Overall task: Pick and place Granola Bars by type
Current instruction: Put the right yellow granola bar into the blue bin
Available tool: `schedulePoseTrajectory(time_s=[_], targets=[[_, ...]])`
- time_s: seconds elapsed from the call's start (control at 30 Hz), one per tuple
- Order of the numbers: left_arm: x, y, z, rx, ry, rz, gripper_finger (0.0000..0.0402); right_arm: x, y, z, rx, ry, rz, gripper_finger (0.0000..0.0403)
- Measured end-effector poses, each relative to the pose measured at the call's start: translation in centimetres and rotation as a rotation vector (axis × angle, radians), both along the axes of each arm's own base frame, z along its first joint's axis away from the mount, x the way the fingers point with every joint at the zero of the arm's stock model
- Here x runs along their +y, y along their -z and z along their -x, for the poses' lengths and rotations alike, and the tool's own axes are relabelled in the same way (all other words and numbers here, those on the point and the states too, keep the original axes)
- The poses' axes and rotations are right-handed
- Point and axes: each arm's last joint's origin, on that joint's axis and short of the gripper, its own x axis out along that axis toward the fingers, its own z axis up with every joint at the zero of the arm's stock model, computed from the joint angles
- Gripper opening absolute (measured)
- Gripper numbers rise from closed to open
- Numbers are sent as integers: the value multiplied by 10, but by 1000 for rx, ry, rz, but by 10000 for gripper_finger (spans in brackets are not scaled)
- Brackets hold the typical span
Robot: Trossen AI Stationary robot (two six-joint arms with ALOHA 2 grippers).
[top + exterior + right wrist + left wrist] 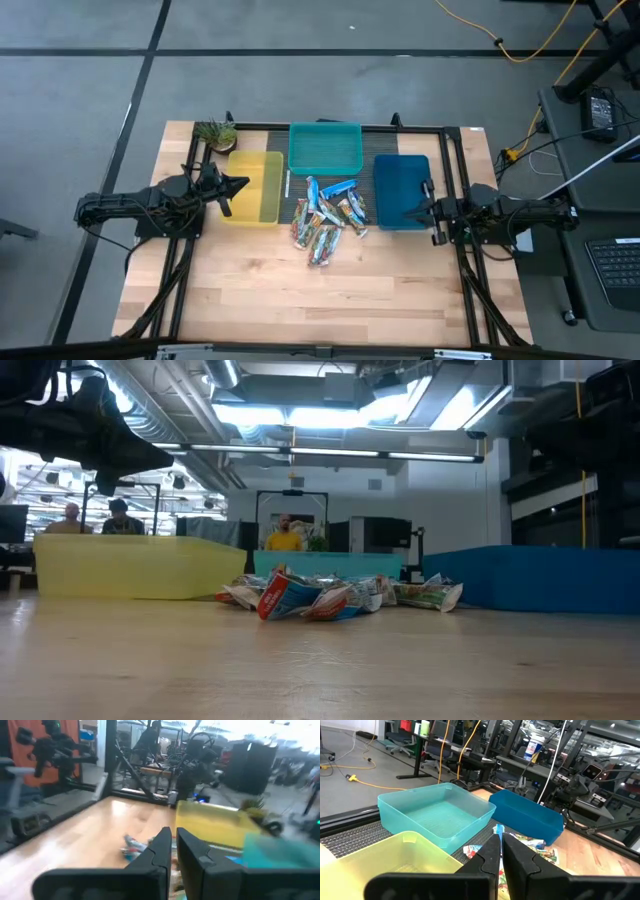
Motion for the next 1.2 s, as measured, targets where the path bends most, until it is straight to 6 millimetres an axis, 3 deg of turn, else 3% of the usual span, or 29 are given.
schedulePoseTrajectory(time_s=[0.43,0.57,0.83,1.07,1.2], targets=[[0,0,0,2,0,-3,13,-3,0,0,4,116,-24,33],[0,0,0,25,3,-55,13,-5,-5,0,-41,152,-188,33],[2,-15,1,-151,-60,-27,13,-10,-26,5,-281,221,-652,33],[2,-23,2,-254,-64,12,13,-10,-25,5,-275,211,-694,33],[3,-26,3,-342,-100,99,13,-9,-33,3,-183,184,-714,38]])
